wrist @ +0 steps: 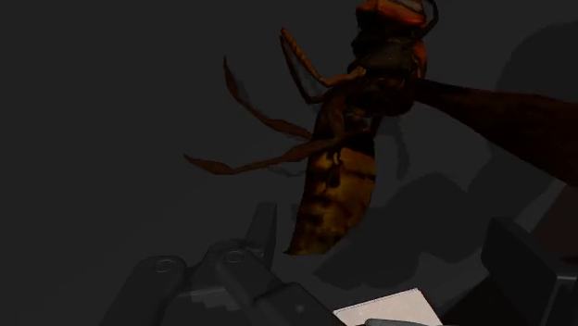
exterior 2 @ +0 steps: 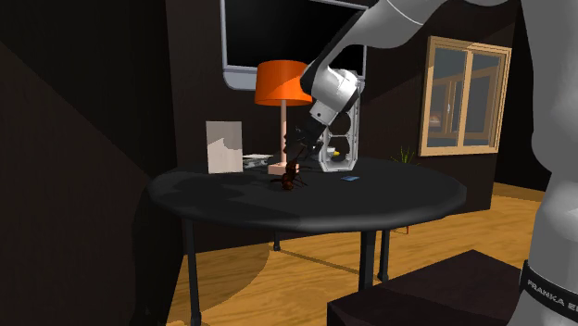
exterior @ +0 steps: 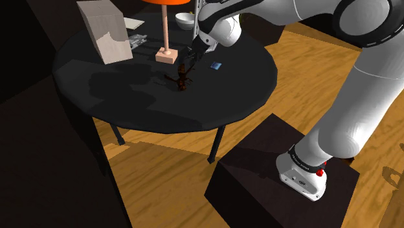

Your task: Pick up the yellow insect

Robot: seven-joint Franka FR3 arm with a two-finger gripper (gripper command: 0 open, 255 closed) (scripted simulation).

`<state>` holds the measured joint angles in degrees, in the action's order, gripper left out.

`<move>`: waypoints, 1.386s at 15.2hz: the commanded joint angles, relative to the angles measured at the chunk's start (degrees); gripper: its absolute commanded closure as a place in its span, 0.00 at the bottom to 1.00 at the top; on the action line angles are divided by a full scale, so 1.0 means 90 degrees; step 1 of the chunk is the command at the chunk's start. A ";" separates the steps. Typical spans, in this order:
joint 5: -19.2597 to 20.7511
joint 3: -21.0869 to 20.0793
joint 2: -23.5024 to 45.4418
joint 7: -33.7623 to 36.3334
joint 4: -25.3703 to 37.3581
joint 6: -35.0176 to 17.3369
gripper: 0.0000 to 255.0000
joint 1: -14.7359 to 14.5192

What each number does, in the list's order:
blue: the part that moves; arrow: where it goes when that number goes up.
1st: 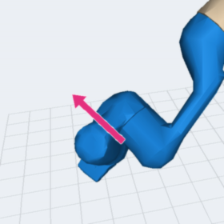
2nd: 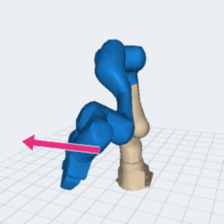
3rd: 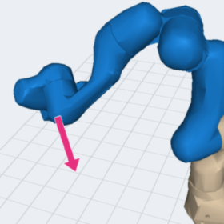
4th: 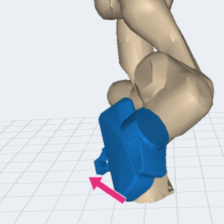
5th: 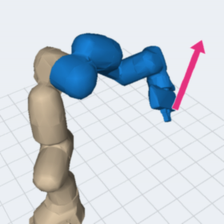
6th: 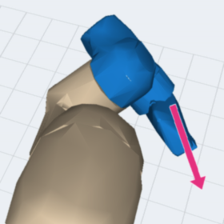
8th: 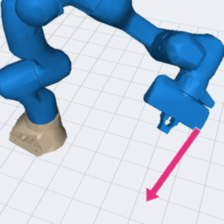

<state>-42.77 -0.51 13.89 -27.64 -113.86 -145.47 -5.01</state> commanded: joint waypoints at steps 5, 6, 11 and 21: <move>-0.0378 -0.0116 0.0343 -0.0411 0.0001 -0.0302 0.00 0.0061; -0.0472 -0.0149 0.0427 -0.0521 -0.0012 -0.0381 0.00 0.0077; -0.0467 -0.0146 0.0426 -0.0522 -0.0006 -0.0371 1.00 0.0083; -0.0294 -0.0088 0.0269 -0.0313 0.0016 -0.0228 1.00 0.0047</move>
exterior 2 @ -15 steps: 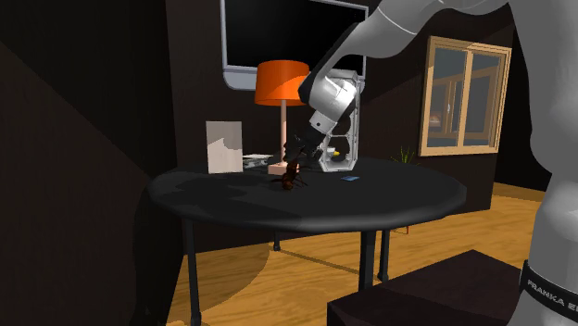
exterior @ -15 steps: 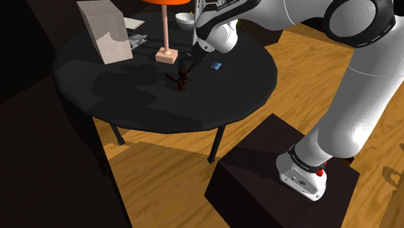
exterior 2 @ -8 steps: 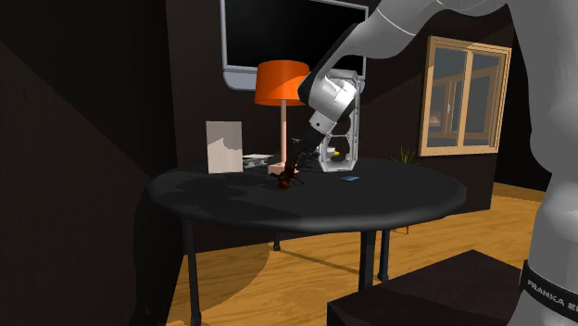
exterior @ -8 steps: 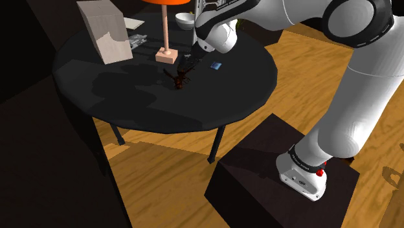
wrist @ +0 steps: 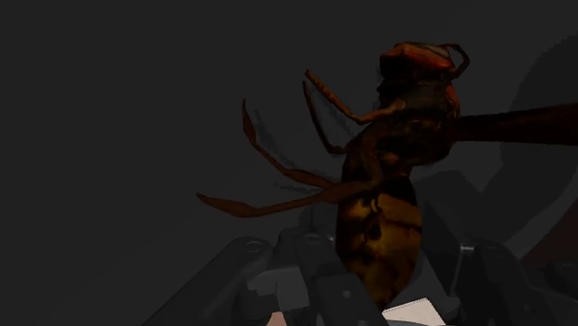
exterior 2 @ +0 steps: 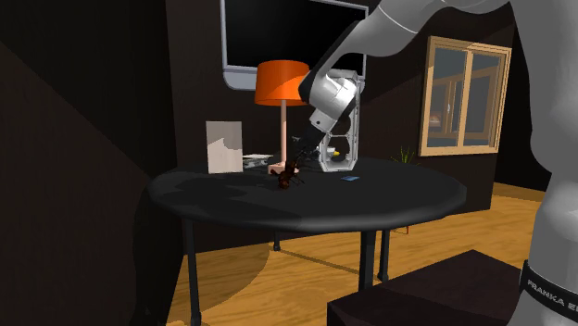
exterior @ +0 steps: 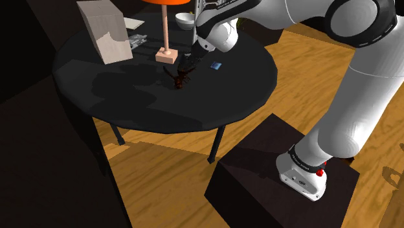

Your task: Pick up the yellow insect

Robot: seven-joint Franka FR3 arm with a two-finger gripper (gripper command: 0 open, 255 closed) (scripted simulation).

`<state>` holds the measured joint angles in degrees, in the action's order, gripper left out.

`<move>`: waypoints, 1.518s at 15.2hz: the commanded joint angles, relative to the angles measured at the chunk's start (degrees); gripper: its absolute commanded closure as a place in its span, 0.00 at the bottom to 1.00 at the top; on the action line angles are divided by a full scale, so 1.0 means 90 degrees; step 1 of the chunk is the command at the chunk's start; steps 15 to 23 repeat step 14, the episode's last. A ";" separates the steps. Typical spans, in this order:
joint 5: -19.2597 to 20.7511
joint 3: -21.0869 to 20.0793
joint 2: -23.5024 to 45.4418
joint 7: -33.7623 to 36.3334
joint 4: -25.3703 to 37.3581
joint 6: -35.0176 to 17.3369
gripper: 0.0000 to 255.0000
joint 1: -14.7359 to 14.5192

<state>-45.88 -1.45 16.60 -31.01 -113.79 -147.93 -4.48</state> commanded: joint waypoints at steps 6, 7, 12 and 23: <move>0.0392 0.0123 -0.0321 0.0460 0.0105 0.0367 1.00 -0.0059; 0.0447 0.0139 -0.0365 0.0524 0.0126 0.0422 1.00 -0.0065; 0.0706 0.0208 -0.0573 0.0832 0.0257 0.0708 1.00 -0.0088; 0.0713 0.0210 -0.0579 0.0841 0.0261 0.0716 1.00 -0.0089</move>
